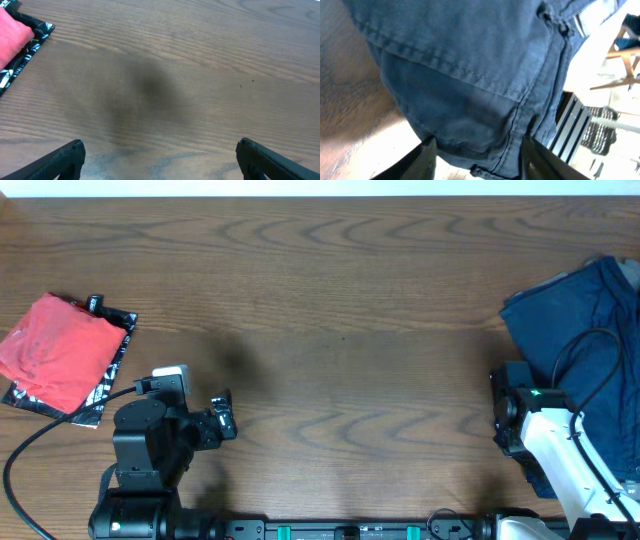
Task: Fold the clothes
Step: 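Move the right gripper to the dark denim pile and grasp its edge, then drag the denim leftward with the right gripper to spread it out, then reach the left gripper to the denim waistband and grasp it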
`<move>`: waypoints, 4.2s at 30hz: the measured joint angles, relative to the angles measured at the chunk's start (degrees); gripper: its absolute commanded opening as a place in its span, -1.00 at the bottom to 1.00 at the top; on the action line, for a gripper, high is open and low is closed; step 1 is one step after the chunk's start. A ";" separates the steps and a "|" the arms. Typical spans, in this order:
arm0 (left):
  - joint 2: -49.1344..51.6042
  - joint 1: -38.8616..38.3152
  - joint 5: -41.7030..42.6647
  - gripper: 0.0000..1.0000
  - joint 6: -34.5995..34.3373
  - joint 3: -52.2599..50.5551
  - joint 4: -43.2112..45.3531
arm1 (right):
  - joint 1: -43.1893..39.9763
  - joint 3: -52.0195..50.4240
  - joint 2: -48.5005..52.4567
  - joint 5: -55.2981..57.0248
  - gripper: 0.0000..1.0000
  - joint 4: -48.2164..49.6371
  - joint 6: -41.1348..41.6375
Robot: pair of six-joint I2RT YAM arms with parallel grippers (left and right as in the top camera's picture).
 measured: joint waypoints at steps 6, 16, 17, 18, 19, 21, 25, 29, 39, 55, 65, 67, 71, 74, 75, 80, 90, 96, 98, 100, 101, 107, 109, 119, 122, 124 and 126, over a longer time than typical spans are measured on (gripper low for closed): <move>0.00 0.00 0.02 0.95 0.00 0.00 0.00 | 0.00 -0.02 0.00 -0.02 0.27 0.28 0.26; 0.00 0.00 0.00 0.96 0.00 0.00 0.00 | 0.00 -2.62 0.02 -1.03 0.26 6.40 0.09; 0.00 0.00 0.00 0.96 0.00 0.00 0.00 | 0.00 -2.73 0.02 -1.03 0.27 6.47 0.09; 0.00 0.00 0.00 0.95 0.00 0.00 0.00 | -0.02 -2.78 0.02 -1.03 0.24 6.54 0.09; 0.00 0.00 0.00 0.96 0.00 0.00 0.00 | 0.00 -2.78 0.02 -1.03 0.14 6.60 0.09; 0.00 0.00 0.00 0.96 0.00 0.00 0.00 | 0.00 -2.78 0.02 -1.11 -0.12 6.60 -0.07; 0.00 0.00 0.00 0.96 0.00 0.00 0.02 | 0.00 -2.78 0.00 -1.25 -0.94 6.71 0.07; 0.00 0.00 0.00 0.96 0.00 0.00 0.00 | 0.00 -2.78 0.00 -1.25 -0.98 6.86 0.31; 0.00 0.00 0.00 0.96 0.00 0.00 0.11 | -0.02 7.08 -1.14 -2.56 -0.98 1.05 -5.57; 0.04 0.00 0.00 0.96 0.00 0.07 0.28 | 0.04 32.13 -4.46 -31.74 -0.98 5.99 -38.84; 0.04 0.00 0.00 0.96 0.00 0.07 0.26 | 2.93 38.38 -5.90 -44.98 -0.98 21.75 -41.18; 0.04 0.00 0.00 0.96 0.00 0.07 0.35 | 5.90 39.04 -6.36 -46.60 -0.98 18.88 -41.31; 0.04 0.00 0.00 0.96 0.00 0.07 0.59 | 12.37 38.12 -3.56 -48.43 -0.98 15.13 -41.55; 0.04 0.00 0.00 0.96 0.00 0.07 1.07 | 16.15 36.30 1.05 -48.85 -0.97 15.47 -41.48; 0.02 0.00 0.00 0.96 0.00 0.07 1.11 | 17.31 35.82 2.78 -48.94 -0.97 15.87 -41.46; 0.02 0.00 0.00 0.96 0.00 0.07 1.36 | 24.20 34.93 11.67 -48.96 -0.97 21.64 -41.42; 0.04 0.00 0.00 0.96 0.00 0.07 3.30 | 33.70 34.75 16.37 -49.07 0.98 32.50 -39.98; 0.02 0.00 0.00 0.96 0.00 0.09 3.98 | 30.91 34.75 14.10 -40.37 0.98 23.67 -38.80; 0.04 0.00 0.04 0.95 -0.15 0.09 4.33 | 28.68 34.75 12.46 -35.06 0.98 20.00 -37.35; 0.04 0.00 0.07 0.96 -1.25 0.09 4.81 | 25.59 34.75 10.36 -29.79 0.99 16.33 -35.50; 0.04 0.00 0.15 0.95 -2.16 0.09 5.35 | 23.61 34.75 9.09 -27.34 0.99 14.53 -34.51; 2.16 0.00 2.32 0.96 -9.03 0.09 8.72 | 10.49 34.80 4.22 -21.24 0.99 6.29 -30.84; 4.42 0.00 4.17 0.96 -10.69 0.09 9.90 | 6.54 34.82 4.22 -21.55 0.99 4.00 -30.42; 24.87 -0.02 14.08 0.96 -14.75 0.09 20.31 | -5.27 34.82 4.35 -23.12 0.98 -3.08 -29.53; 31.85 -0.04 16.70 0.95 -17.49 0.09 24.04 | -6.84 34.84 4.35 -23.21 0.98 -4.09 -29.53; 36.22 -0.15 18.32 0.95 -19.54 0.09 25.88 | -7.34 34.84 4.35 -23.26 0.99 -4.50 -29.53; 40.44 -0.57 19.63 0.95 -21.51 0.09 28.20 | -7.45 34.84 4.35 -23.26 0.99 -4.81 -29.53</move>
